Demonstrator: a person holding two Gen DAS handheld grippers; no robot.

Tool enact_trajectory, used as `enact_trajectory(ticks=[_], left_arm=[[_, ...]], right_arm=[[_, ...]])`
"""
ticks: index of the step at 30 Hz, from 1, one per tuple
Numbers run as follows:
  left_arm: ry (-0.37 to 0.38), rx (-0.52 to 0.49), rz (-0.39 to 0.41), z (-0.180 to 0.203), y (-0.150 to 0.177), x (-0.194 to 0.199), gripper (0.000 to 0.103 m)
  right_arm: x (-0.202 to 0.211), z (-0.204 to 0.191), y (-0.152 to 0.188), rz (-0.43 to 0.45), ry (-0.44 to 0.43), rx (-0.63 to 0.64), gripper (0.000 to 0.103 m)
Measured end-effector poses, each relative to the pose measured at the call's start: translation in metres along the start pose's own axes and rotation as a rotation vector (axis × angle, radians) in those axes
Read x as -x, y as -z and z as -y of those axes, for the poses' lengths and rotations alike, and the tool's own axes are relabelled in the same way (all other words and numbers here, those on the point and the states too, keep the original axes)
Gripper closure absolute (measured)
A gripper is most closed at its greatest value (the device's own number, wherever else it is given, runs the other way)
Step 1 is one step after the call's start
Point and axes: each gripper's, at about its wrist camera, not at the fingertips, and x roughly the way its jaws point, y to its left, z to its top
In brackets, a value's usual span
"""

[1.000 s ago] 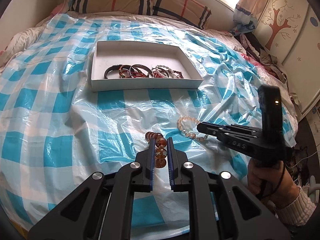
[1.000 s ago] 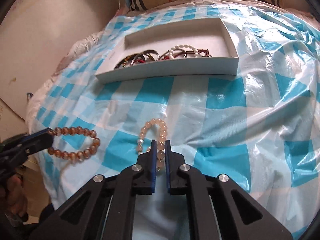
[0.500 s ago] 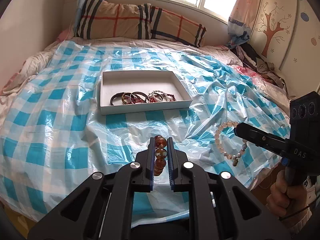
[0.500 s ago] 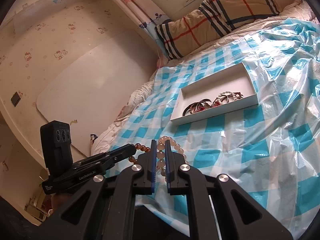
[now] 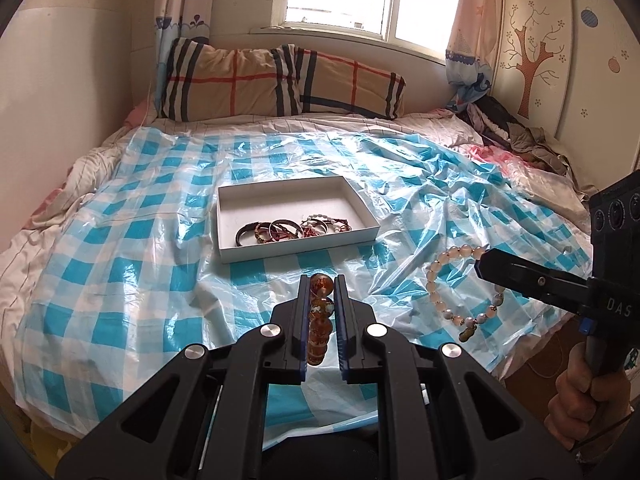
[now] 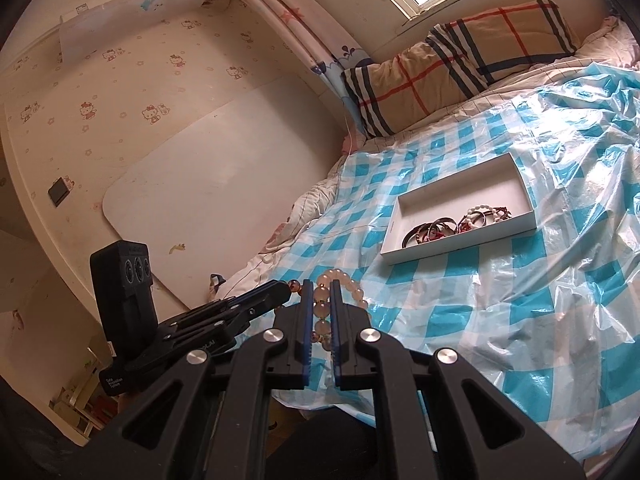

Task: Organize jewelry
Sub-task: 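Lift both bead bracelets off the sheet with both grippers, then carry both bead bracelets over the white tray with both grippers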

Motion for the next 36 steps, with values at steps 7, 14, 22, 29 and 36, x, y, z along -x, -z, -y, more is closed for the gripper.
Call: enact_trajectory(ticks=[7, 14, 22, 29, 36], left_arm=[[0.008, 0.003, 0.012, 0.0, -0.003, 0.004, 0.093], [0.01, 0.011, 0.005, -0.003, -0.005, -0.002, 0.093], [0.004, 0.021, -0.001, -0.004, -0.012, -0.019, 0.093], [0.012, 0.028, 0.007, 0.001, -0.018, -0.033, 0.093], [0.024, 0.031, 0.005, 0.0, -0.028, -0.052, 0.093]], right_arm=[[0.001, -0.002, -0.002, 0.012, -0.006, 0.006, 0.094], [-0.003, 0.002, -0.006, 0.012, -0.012, -0.004, 0.094], [-0.016, 0.01, -0.015, 0.015, -0.025, -0.018, 0.094], [-0.024, 0.021, -0.025, 0.019, -0.022, -0.024, 0.094], [-0.036, 0.036, -0.037, 0.027, -0.016, -0.037, 0.094]])
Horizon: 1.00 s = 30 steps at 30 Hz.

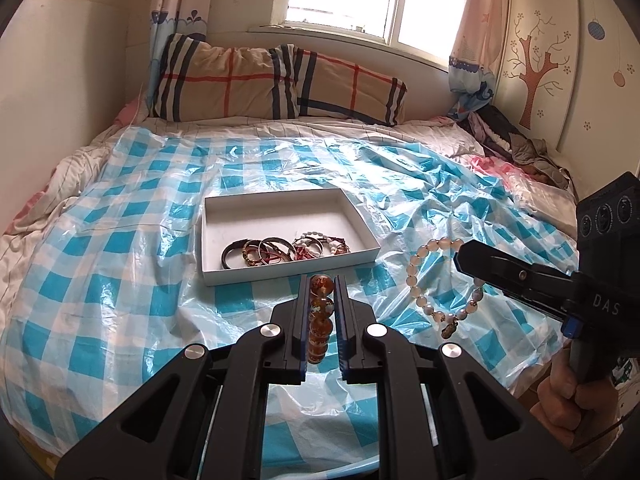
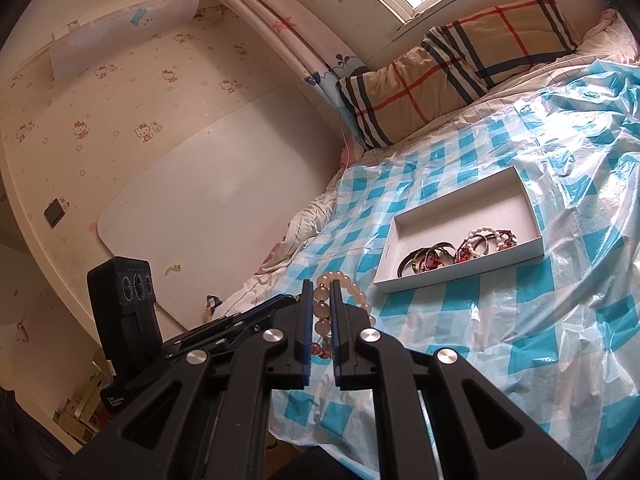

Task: Organize jewelry
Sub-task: 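Carry both bead bracelets over the white tray with both grippers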

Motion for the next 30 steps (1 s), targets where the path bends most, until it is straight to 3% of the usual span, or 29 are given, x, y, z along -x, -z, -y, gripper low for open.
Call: enact_trajectory(ticks=[13, 30], left_arm=[[0.01, 0.02, -0.005, -0.017, -0.023, -0.051, 0.093], [0.017, 0.04, -0.055, -0.051, -0.057, -0.154, 0.093]], right_arm=[[-0.043, 0.025, -0.022, -0.021, -0.006, 0.004, 0.094], [-0.116, 0.09, -0.058, -0.033, 0.009, -0.021, 0.094]])
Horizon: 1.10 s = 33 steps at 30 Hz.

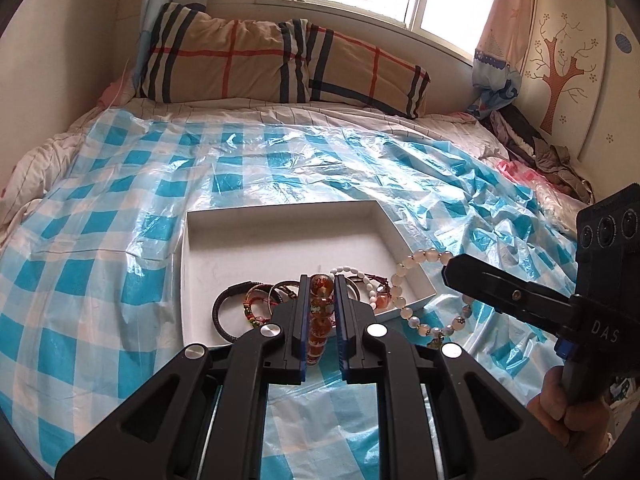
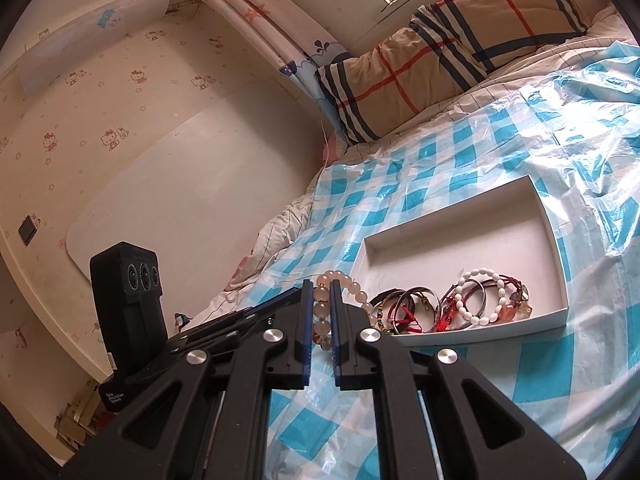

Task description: Organize jewelry

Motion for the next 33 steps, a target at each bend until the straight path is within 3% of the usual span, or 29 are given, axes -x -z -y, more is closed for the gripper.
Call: enact_trajectory(ticks=[7, 9, 10, 11, 14, 15, 17, 18, 19, 25, 33], left_arm=[[0.041, 0.007, 0.003, -0.005, -0.012, -0.037, 0.093], [0.033, -0.004, -0.02, -0.008, -0.014, -0.055, 0.092], [-0.001, -0.01, -0.044, -0.011, -0.013, -0.068, 0.092], [-0.05, -0.004, -0.068, -0.017, -0.012, -0.08, 0.092], [-0.14, 0.036, -0.12, -0.037, -0.005, -0.091, 0.092], [-0.158, 0.037, -0.112, -0.041, -0.002, -0.085, 0.088], [-0.195, 0.032, -0.101, -0.042, 0.005, -0.07, 0.066], [-0.217, 0.03, -0.091, -0.041, 0.009, -0.061, 0.049], [-0.234, 0.023, -0.078, -0.038, 0.015, -0.05, 0.044], [-0.26, -0.028, -0.058, -0.012, 0.055, 0.025, 0.025], [-0.277, -0.023, -0.008, 0.011, 0.102, 0.124, 0.016]], right_arm=[[-0.034, 0.027, -0.007, -0.014, 0.01, -0.029, 0.094], [-0.046, 0.035, -0.009, -0.028, 0.115, 0.004, 0.092], [-0.052, 0.042, -0.01, -0.04, 0.201, 0.019, 0.088], [-0.056, 0.051, -0.011, -0.047, 0.262, 0.014, 0.076], [-0.046, 0.064, -0.013, -0.042, 0.349, 0.0, 0.075], [-0.039, 0.061, -0.012, -0.034, 0.363, 0.016, 0.073], [-0.025, 0.049, -0.007, -0.035, 0.382, 0.053, 0.066], [-0.02, 0.042, -0.003, -0.04, 0.39, 0.071, 0.06], [-0.013, 0.032, 0.002, -0.042, 0.399, 0.091, 0.055], [0.035, -0.033, 0.042, -0.05, 0.411, 0.196, 0.038], [0.103, -0.112, 0.095, 0.01, 0.444, 0.29, 0.027]])
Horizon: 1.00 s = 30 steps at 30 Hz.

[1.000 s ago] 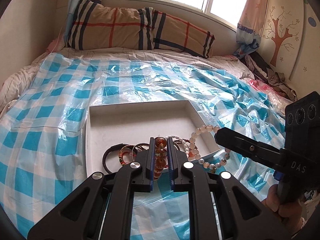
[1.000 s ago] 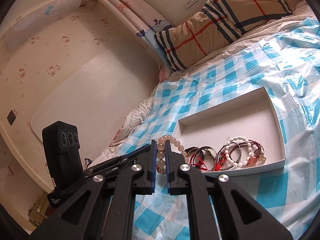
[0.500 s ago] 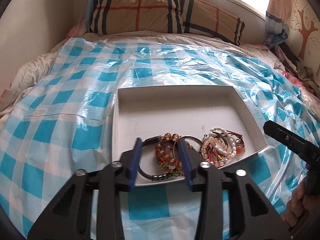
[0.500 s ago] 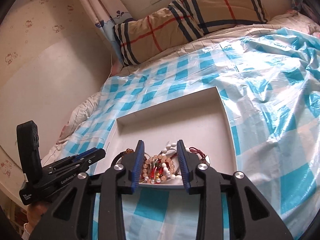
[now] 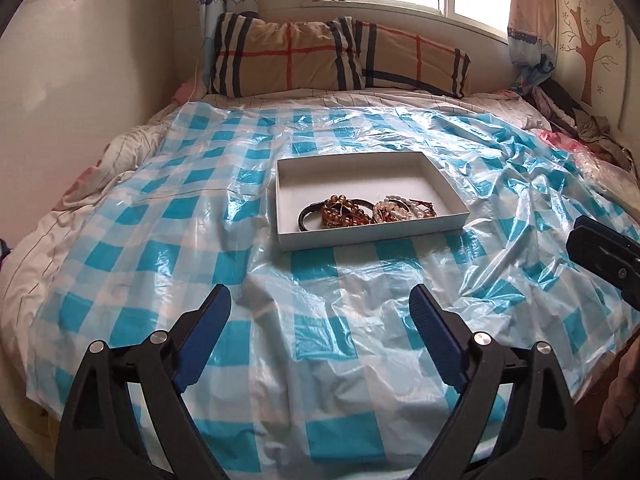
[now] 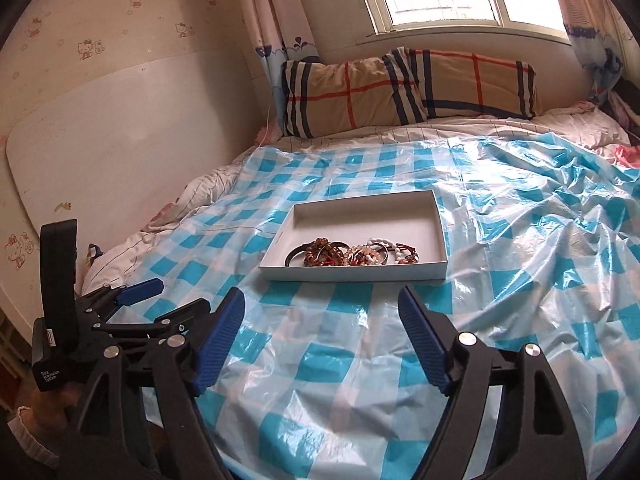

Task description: Organize jewelry

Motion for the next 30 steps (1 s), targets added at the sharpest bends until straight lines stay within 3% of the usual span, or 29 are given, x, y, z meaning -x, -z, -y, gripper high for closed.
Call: enact_trajectory(ticks=[11, 20, 30], left_arm=[[-0.014, -0.02, 0.063, 0.004, 0.033, 0.088, 0.009], [-0.003, -0.021, 0.088, 0.009, 0.051, 0.125, 0.008], [-0.014, 0.009, 0.124, 0.016, 0.083, 0.16, 0.008]], right_arm=[[0.072, -0.026, 0.033, 0.041, 0.057, 0.029, 0.022], [0.112, -0.032, 0.059, 0.049, 0.096, 0.022, 0.019], [0.144, -0.065, 0.087, 0.099, 0.119, 0.066, 0.014]])
